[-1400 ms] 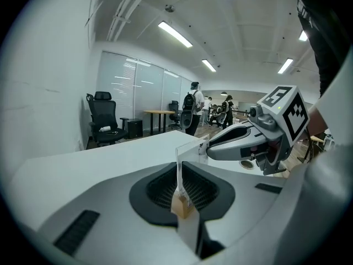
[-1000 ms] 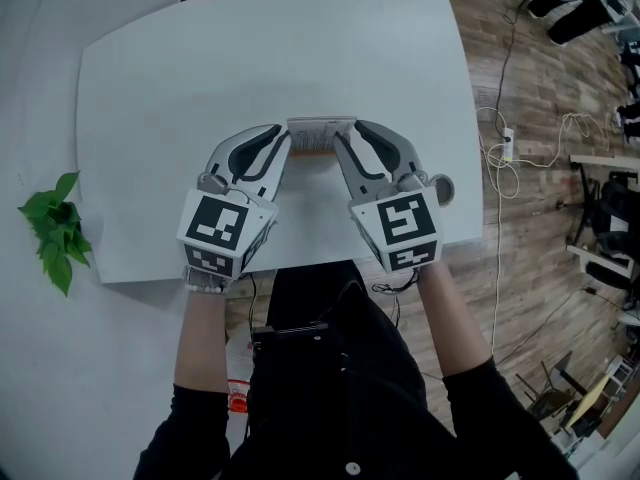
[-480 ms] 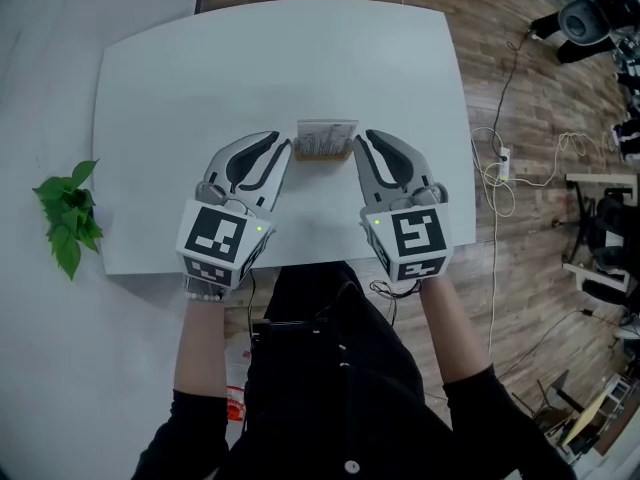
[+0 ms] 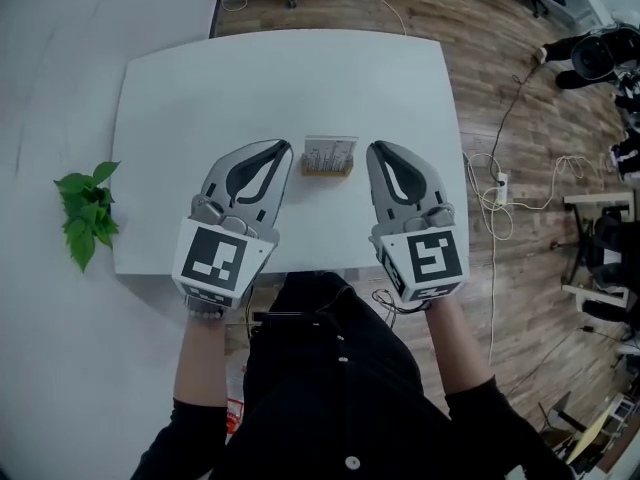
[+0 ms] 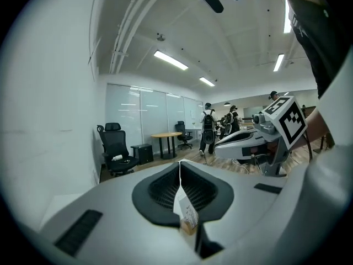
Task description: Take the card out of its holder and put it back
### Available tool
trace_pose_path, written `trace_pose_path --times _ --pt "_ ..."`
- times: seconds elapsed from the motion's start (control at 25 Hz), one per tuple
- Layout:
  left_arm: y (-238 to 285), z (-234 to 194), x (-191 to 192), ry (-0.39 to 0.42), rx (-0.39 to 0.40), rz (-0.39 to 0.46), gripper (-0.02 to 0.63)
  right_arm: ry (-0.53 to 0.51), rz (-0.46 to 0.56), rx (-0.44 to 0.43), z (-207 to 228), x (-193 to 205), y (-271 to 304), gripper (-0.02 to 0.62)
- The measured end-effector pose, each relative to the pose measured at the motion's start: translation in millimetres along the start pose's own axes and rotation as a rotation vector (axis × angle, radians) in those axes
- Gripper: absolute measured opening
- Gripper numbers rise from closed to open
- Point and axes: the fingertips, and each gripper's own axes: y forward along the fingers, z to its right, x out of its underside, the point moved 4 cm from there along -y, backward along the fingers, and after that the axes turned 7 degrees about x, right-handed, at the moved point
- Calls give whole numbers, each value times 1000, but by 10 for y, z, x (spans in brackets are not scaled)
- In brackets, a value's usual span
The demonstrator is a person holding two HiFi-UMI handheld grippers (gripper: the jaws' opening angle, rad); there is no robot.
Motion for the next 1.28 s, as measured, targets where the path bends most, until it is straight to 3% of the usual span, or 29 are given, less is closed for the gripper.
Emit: trace_pose_path --times 0.48,1.28 --pt "-284 281 -546 48 -29 52 15 -43 104 -25 26 -479 -404 48" --pt "-477 363 -567 44 -51 42 14 -61 134 -54 5 -574 -590 47"
